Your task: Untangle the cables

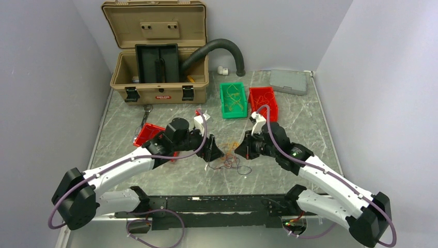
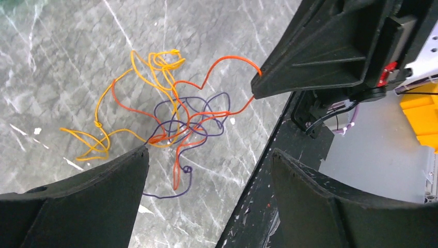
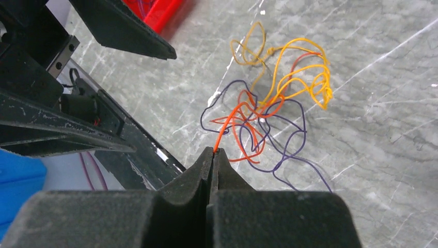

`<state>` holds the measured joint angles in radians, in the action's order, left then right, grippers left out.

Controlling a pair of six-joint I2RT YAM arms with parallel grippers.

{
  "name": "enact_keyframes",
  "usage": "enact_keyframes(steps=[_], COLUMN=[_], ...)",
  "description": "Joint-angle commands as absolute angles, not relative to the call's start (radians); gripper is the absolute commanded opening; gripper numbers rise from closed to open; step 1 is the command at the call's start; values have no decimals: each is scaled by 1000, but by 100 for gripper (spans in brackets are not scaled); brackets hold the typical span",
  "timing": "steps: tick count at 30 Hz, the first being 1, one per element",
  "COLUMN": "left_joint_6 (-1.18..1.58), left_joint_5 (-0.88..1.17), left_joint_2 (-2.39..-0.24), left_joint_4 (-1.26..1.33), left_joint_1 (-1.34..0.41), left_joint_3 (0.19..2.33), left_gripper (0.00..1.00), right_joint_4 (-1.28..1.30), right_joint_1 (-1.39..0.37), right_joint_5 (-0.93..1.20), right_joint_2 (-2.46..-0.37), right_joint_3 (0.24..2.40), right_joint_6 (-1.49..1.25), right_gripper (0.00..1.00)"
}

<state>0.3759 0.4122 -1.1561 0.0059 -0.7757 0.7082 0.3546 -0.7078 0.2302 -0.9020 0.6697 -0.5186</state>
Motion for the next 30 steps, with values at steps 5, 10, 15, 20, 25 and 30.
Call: enact_keyframes(steps=[5, 10, 15, 20, 25, 30], left_joint_6=[350, 359, 353, 358, 376, 381], left_joint_5=[424, 419, 389, 355, 320, 306], left_joint_2=[-1092, -1086, -1059, -1044, -1065, -1131], left_joint_4=[81, 95, 88, 63, 29, 2], left_joint_1=[-797, -812, -825, -828, -831, -856], left_joint_3=[697, 690, 690, 688, 698, 748], left_gripper=[89, 90, 92, 93, 93, 92], right_joint_4=[365, 355, 341, 336, 443, 557], right_joint_1=[-709, -710, -709, -709, -707, -698], right_joint_5=[182, 172, 175, 235, 81, -53], right_joint_2=[-854, -837, -838, -876, -876, -872], right_joint_3=[742, 755, 766, 776, 783, 751], right_joint_6=[-510, -519, -523, -514, -543, -597], right_gripper=[0, 0, 0, 58, 73, 73])
